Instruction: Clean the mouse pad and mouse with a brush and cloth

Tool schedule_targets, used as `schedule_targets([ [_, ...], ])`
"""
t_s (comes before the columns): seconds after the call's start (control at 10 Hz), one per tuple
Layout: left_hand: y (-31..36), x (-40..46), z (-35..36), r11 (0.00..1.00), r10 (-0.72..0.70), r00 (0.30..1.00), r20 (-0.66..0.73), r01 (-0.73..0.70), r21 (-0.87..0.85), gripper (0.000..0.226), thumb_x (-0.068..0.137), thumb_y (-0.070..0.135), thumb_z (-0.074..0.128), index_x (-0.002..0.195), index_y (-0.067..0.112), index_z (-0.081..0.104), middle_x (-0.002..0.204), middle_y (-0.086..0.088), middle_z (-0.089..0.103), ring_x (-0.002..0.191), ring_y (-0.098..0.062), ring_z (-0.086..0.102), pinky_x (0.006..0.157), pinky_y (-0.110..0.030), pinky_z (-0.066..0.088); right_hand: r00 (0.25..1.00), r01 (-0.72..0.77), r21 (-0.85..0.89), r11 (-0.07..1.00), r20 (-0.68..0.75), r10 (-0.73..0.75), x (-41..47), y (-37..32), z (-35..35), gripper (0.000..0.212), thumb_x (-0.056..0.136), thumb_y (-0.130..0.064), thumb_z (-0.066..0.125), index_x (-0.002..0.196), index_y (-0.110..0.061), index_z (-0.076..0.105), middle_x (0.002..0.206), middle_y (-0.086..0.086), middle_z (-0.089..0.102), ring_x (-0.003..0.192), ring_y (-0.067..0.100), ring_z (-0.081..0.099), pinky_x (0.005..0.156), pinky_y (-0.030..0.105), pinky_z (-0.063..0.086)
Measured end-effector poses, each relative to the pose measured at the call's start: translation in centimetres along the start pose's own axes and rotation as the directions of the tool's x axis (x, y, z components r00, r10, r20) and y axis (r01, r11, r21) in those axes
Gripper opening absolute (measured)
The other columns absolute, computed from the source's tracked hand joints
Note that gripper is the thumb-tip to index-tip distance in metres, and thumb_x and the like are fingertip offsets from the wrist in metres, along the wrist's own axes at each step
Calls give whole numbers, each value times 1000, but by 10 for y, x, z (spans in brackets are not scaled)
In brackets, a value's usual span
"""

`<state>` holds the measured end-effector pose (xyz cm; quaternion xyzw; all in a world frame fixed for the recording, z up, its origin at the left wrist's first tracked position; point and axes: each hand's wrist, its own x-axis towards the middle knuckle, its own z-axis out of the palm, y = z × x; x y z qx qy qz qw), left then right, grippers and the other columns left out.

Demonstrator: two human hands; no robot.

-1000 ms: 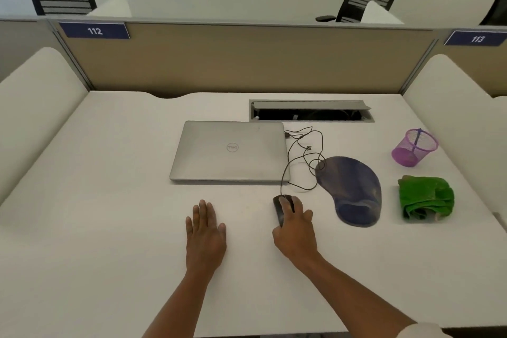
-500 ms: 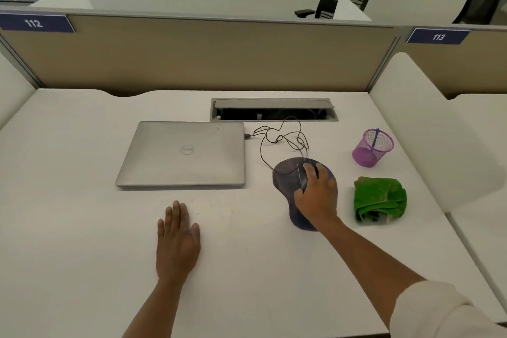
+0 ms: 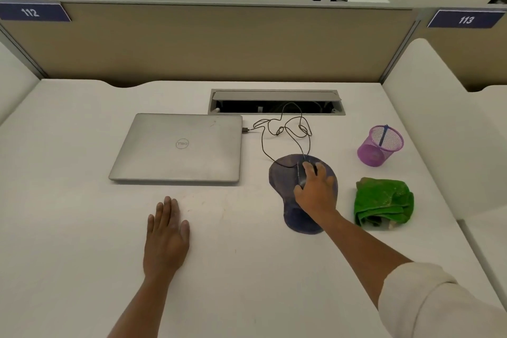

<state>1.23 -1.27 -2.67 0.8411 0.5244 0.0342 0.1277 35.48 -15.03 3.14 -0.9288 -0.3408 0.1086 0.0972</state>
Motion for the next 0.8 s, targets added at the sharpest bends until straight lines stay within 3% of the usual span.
schedule_targets([
  [0.4, 0, 0, -1, 1000, -3, 1000, 12, 3, 4, 75, 97, 44, 11, 162, 8, 8, 171, -2, 0, 158, -16, -2, 128, -36, -4, 1000, 22, -53, 998, 9, -21, 1, 7, 5, 73, 91, -45, 57, 154, -25, 27, 160, 12, 25, 134, 37, 41, 108, 44, 39],
  [0.5, 3, -1, -4, 1000, 0, 1000, 12, 0, -4, 74, 97, 44, 12, 162, 9, 7, 170, -2, 0, 158, -16, -2, 128, -35, -6, 998, 13, -78, 997, -66, -18, -11, -4, 2, 79, 90, -53, 56, 155, -20, 24, 162, 13, 23, 141, 36, 35, 113, 46, 34],
  [0.8, 1, -1, -5, 998, 50, 999, 16, -49, -29, 68, 107, 34, 31, 162, 7, -1, 171, -6, -6, 158, -20, -7, 128, -39, -5, 969, 237, 124, 963, -107, -225, -76, -70, 35, 75, 98, -41, 52, 158, -10, 19, 166, 11, 13, 152, 28, 17, 125, 40, 16],
])
